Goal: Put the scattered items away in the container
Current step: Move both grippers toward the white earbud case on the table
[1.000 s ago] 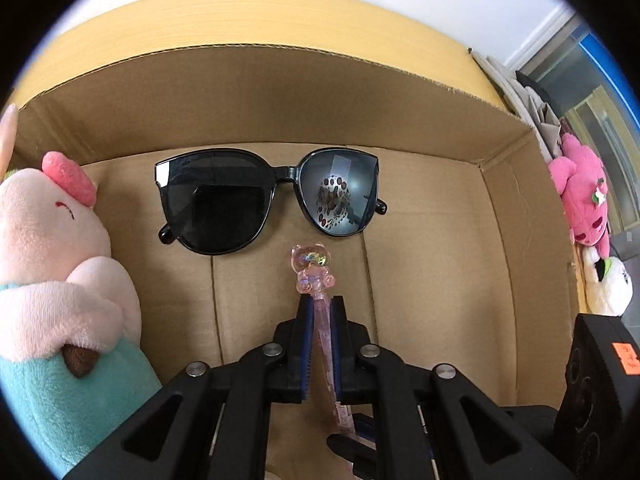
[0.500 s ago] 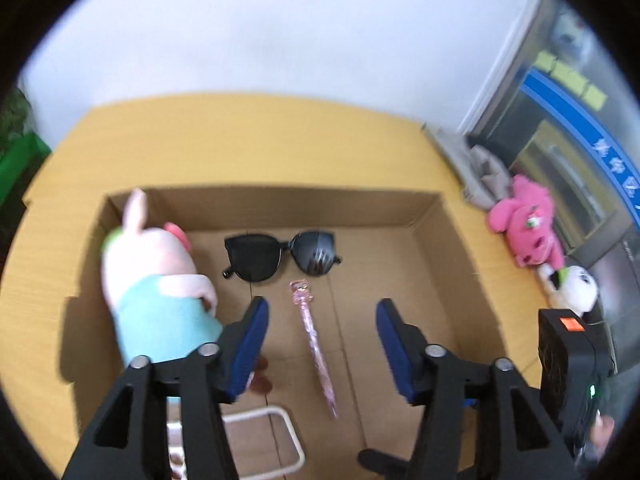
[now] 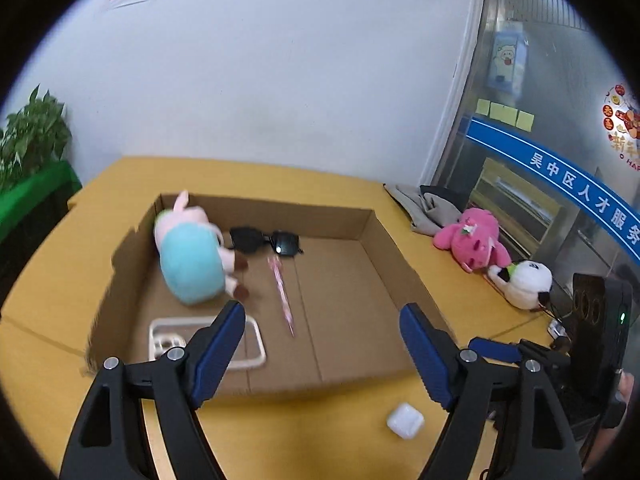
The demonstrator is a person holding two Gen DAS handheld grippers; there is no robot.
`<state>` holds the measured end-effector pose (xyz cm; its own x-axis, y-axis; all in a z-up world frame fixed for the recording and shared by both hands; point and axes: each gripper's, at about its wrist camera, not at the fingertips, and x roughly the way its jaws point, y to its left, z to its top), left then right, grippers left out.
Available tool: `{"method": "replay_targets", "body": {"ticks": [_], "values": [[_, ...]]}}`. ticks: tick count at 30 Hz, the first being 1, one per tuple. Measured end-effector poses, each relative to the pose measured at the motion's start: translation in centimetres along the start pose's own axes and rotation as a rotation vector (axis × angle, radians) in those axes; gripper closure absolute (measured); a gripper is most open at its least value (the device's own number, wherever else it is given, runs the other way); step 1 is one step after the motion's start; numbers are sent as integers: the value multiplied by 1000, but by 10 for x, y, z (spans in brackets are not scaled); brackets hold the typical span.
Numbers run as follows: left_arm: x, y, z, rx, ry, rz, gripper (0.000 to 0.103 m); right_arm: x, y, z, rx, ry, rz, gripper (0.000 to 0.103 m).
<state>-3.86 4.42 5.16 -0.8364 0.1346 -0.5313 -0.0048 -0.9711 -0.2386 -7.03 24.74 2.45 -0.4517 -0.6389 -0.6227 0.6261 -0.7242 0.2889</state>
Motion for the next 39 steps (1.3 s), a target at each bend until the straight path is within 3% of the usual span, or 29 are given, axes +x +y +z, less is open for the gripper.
{"method": "replay_targets", "body": {"ticks": [7, 13, 19, 28, 31, 34, 36, 39], "values": [[-1, -17, -64, -26, 109, -8, 23, -28, 4, -43, -60, -41, -88, 0], [3, -29, -87, -2, 165, 15, 23, -38, -2, -72, -115, -37, -110, 0], [17, -26, -99, -37, 228, 21, 23, -18, -35, -101, -100, 39, -146, 0], [55, -20, -111, -152, 360, -93, 23, 36, -27, -99, -204, 98, -141, 2], [68, -19, -113, -184, 413, -110, 23, 54, -28, -99, -206, 135, -165, 9], [84, -17, -115, -232, 473, -141, 23, 69, -32, -102, -213, 180, -175, 27], [94, -18, -115, -250, 500, -162, 23, 73, -33, -105, -215, 201, -189, 47], [105, -20, -113, -280, 529, -204, 24, 70, -36, -106, -206, 198, -203, 55]]}}
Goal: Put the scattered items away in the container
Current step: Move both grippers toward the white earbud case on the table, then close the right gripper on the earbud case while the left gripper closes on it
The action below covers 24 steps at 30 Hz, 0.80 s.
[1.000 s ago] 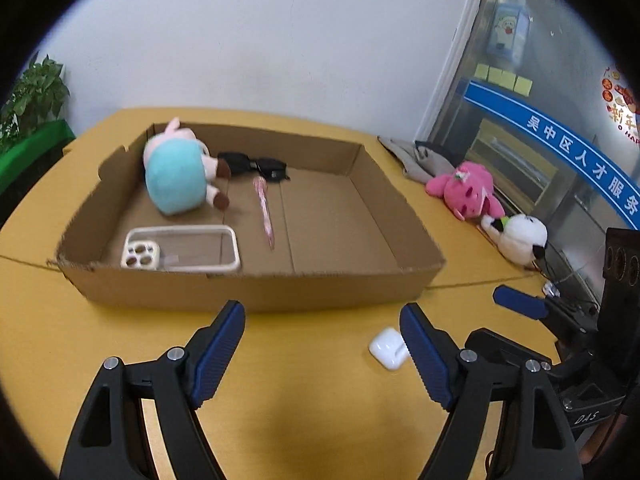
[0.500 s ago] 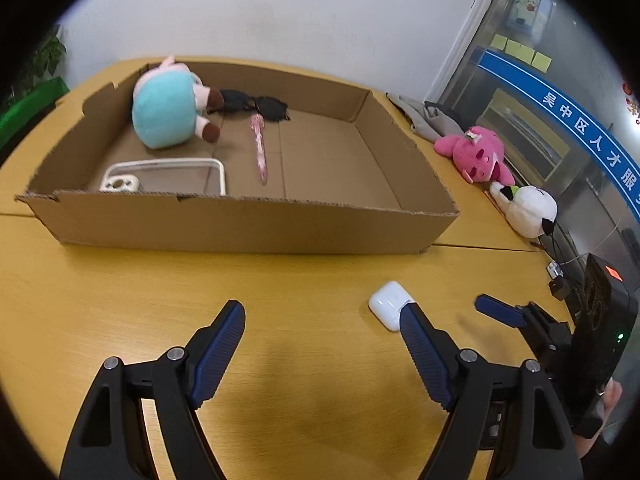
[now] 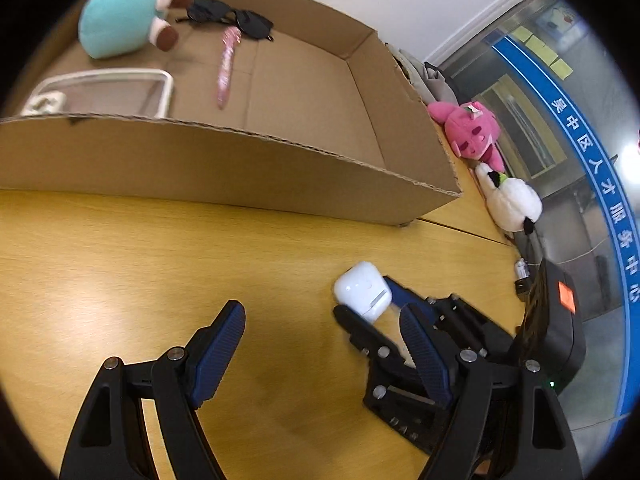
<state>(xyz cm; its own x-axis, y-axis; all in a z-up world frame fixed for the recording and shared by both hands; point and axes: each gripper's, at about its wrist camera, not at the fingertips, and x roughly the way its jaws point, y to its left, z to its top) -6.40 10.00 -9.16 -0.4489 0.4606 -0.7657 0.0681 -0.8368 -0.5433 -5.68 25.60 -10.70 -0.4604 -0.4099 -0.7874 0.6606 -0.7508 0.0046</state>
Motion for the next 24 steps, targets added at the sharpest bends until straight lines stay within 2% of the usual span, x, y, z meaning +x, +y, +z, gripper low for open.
{"method": "replay_targets", "body": {"ticks": [5, 12, 14, 16, 20, 22, 24], "values": [[19, 3, 7, -46, 80, -69, 25, -5, 0, -6, 22, -5, -1, 55], [37, 12, 4, -142, 172, -223, 25, -23, -15, -14, 207, -60, 162, 55], [41, 13, 2, -178, 197, -285, 32, -29, -18, -14, 243, -81, 202, 55], [44, 12, 1, -190, 216, -317, 46, -33, -18, -13, 249, -89, 217, 55], [45, 10, 2, -194, 221, -341, 66, -34, -9, -11, 227, -75, 235, 55], [43, 10, 3, -190, 215, -324, 76, -35, -4, -11, 210, -66, 232, 55], [42, 11, 3, -185, 215, -316, 79, -37, 0, -12, 194, -65, 226, 55]]}}
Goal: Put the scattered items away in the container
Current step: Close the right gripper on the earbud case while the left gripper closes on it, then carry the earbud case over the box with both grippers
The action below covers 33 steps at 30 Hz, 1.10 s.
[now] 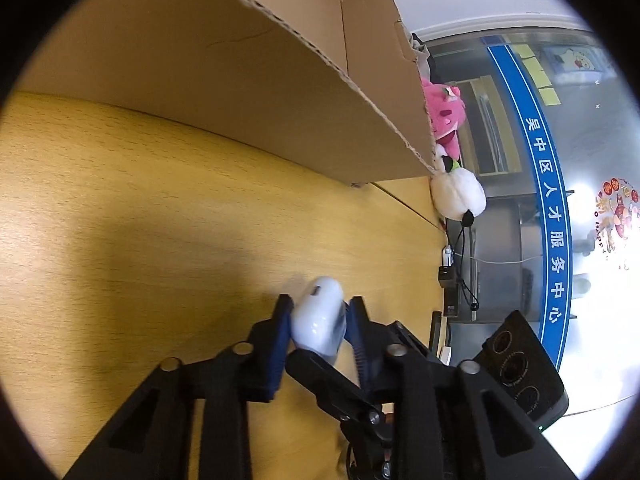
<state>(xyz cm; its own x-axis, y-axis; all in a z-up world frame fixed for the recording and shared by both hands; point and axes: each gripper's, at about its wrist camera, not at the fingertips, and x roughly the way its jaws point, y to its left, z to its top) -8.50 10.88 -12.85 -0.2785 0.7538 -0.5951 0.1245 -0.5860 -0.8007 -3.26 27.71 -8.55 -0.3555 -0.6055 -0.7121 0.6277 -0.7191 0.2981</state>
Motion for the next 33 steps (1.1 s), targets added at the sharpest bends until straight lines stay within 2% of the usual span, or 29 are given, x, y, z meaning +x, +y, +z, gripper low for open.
{"method": "replay_targets", "body": {"ticks": [5, 7, 11, 15, 21, 25, 33], "values": [[-5, -6, -1, 40, -12, 28, 79, 0, 7, 3, -29, 24, -12, 55], [-10, -13, -1, 73, -22, 40, 83, 1, 12, 6, -55, 36, -25, 56], [-24, -32, -1, 166, -43, 95, 83, -1, 25, 16, -119, 57, -51, 58], [-46, -46, 10, 221, -80, 98, 83, -8, 37, 36, -179, 34, -76, 58], [-79, -80, 49, 315, -130, 101, 83, -17, 49, 87, -260, -12, -98, 58], [-96, -108, 83, 388, -161, 111, 83, -20, 51, 138, -314, -42, -119, 58], [-107, -131, 162, 447, -183, 164, 83, 8, 40, 229, -369, -15, -128, 58]]}}
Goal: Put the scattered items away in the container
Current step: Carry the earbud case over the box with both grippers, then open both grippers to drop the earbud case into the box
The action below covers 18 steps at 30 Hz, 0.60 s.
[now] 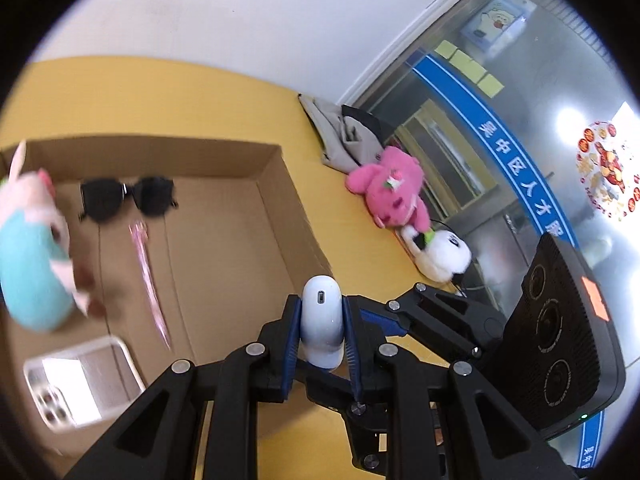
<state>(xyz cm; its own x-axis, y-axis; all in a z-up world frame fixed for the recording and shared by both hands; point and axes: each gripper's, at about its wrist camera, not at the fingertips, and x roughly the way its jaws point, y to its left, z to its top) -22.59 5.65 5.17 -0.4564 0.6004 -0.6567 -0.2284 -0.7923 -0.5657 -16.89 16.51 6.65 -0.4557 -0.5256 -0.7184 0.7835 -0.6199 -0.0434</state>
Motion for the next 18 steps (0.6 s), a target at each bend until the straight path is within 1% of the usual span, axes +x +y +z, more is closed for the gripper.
{"method": "replay_targets", "body": {"ticks": [3, 5, 9, 11, 13, 18], "values": [[14, 15, 21, -3, 18, 20, 83, 22, -16, 18, -10, 40, 8, 58], [30, 33, 37, -20, 41, 27, 83, 44, -31, 28, 8, 78, 34, 58], [62, 62, 54, -37, 96, 30, 83, 89, -54, 38, 42, 154, 58, 58], [78, 76, 58, -53, 123, 29, 83, 113, -62, 36, 60, 201, 64, 58], [96, 93, 58, -94, 153, 30, 84, 133, -69, 30, 86, 235, 77, 58], [123, 120, 53, -154, 192, 14, 84, 174, -79, 16, 116, 314, 82, 59]]}}
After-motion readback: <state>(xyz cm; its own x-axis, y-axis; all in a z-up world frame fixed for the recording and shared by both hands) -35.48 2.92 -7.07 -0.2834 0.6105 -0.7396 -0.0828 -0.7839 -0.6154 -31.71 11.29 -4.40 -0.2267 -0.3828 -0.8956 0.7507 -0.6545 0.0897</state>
